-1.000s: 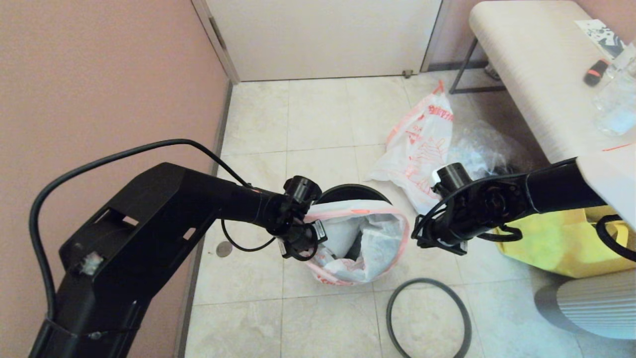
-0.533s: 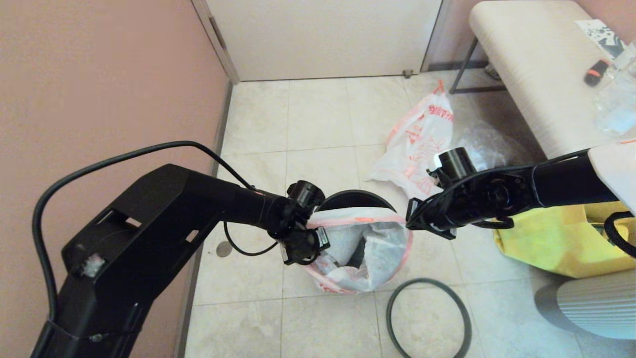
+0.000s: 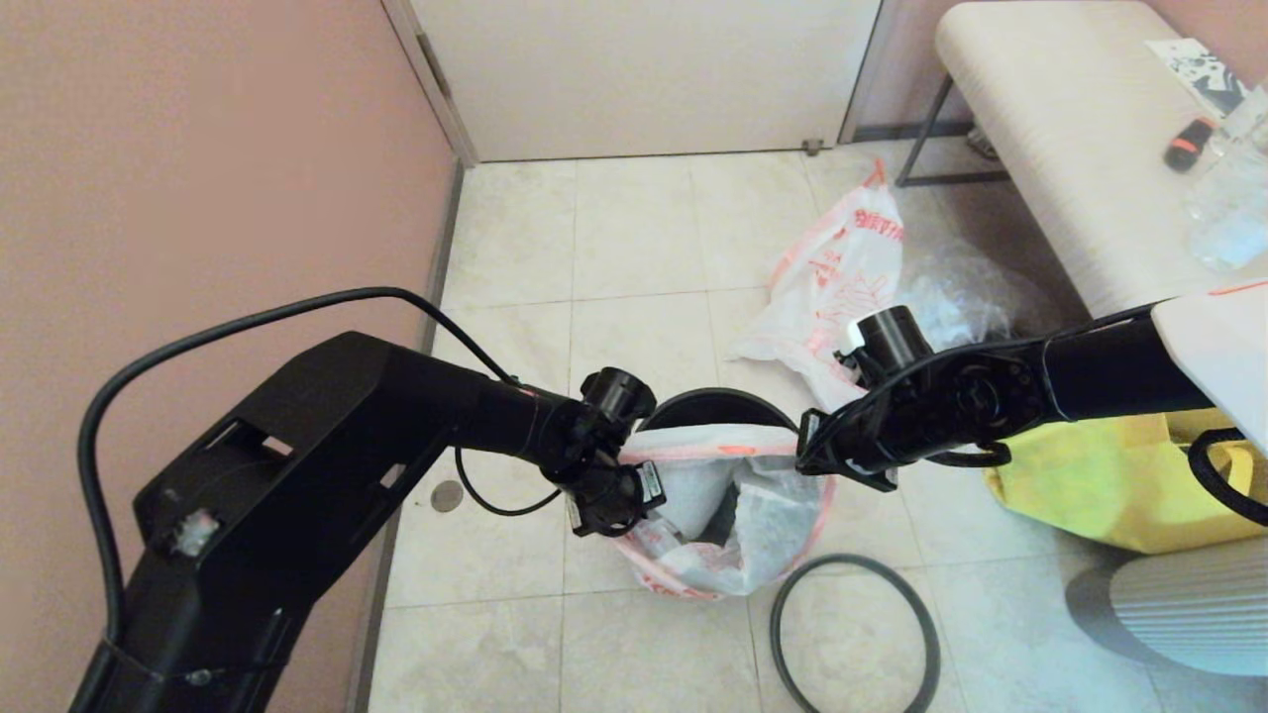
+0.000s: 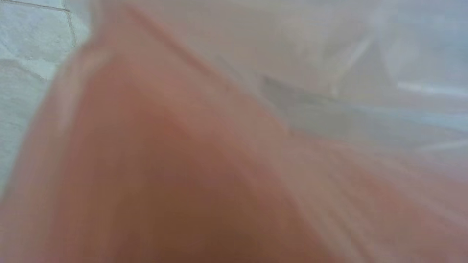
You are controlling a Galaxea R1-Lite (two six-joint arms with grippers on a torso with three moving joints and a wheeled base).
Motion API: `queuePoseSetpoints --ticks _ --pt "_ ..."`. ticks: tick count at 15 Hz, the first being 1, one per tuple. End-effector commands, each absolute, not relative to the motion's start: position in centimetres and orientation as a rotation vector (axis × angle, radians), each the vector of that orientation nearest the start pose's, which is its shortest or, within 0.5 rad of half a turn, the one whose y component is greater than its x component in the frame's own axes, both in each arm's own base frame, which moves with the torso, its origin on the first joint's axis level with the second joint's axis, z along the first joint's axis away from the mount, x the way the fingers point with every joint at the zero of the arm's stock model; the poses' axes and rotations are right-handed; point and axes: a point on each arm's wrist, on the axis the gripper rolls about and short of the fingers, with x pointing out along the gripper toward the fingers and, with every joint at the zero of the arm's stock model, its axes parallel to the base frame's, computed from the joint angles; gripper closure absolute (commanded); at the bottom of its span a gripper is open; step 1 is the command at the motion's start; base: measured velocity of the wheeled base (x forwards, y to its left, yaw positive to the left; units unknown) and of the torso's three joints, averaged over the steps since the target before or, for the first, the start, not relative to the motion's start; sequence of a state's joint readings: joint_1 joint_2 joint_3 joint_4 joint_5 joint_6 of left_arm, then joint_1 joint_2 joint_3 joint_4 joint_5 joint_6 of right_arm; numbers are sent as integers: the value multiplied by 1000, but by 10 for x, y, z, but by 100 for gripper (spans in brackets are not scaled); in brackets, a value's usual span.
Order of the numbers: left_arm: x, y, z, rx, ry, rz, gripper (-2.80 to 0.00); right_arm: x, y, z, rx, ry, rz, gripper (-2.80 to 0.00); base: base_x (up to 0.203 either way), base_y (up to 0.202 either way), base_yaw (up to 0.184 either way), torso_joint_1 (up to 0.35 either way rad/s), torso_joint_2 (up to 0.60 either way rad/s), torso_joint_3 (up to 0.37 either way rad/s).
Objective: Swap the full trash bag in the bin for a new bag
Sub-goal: Put the new garbage bag on the trash can
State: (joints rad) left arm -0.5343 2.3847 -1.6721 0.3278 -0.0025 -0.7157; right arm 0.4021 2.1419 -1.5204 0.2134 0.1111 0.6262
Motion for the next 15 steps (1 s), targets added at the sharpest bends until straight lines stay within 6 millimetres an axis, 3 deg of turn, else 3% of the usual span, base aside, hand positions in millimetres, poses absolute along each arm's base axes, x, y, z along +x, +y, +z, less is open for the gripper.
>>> queuePoseSetpoints --ticks 1,4,11,15 --pt "387 -231 62 -368 1130 -112 0 397 167 132 471 943 214 0 0 0 0 0 0 0" --pt "386 -231 64 -370 1135 -127 0 424 159 134 523 921 257 0 0 0 0 0 0 0" --pt "383 -236 63 -375 1158 -167 0 443 160 143 534 882 267 0 0 0 0 0 0 0" --pt "384 -237 60 -362 1161 -180 0 433 167 133 510 979 246 0 0 0 0 0 0 0"
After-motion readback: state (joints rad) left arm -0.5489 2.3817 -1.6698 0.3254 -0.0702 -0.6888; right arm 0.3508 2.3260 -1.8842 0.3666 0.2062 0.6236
